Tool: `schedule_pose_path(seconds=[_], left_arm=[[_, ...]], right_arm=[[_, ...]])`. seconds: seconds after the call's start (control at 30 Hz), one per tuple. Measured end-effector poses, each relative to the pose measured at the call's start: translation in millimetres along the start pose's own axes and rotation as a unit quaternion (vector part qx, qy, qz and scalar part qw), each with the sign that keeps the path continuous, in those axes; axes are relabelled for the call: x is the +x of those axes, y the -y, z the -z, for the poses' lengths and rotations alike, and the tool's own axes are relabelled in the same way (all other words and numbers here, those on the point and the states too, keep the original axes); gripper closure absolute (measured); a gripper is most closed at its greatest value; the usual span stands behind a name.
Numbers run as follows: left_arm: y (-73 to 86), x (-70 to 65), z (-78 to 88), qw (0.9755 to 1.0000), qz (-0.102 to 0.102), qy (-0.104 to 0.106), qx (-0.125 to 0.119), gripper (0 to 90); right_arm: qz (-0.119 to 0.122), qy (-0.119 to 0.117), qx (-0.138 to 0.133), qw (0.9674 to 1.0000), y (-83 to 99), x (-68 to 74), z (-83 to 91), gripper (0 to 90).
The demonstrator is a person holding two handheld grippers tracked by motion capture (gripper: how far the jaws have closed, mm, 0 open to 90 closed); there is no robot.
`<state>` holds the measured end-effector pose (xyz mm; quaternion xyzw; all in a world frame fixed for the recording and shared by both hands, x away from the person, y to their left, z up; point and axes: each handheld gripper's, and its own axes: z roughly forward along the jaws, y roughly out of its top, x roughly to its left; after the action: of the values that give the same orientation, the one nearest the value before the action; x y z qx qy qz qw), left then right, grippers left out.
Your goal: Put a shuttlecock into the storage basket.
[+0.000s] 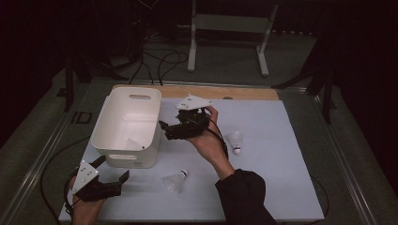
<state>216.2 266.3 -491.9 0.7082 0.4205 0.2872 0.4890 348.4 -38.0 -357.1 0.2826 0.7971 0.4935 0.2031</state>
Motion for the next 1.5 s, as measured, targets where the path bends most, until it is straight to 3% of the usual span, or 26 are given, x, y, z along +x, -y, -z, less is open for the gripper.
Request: schedule_pose_path(seconds=[1.0,1.27,1.5], left_arm=[[0.0,0.1,0.0,1.0,-0.001,-0.001,0.001,1.1],[0.0,0.1,0.0,1.0,-0.001,-0.001,0.001,1.1],[0.0,0.1,0.0,1.0,-0.001,-0.001,0.001,1.1]], right_arm=[[-0.002,0.024,0.012,0.9996,8.1,-16.3,8.8,9.2],[0.008,0.035,0.018,0.9992,11.8,-19.9,10.2,9.2],[0.0,0.039,0.022,0.999,15.7,-23.8,11.6,9.2]])
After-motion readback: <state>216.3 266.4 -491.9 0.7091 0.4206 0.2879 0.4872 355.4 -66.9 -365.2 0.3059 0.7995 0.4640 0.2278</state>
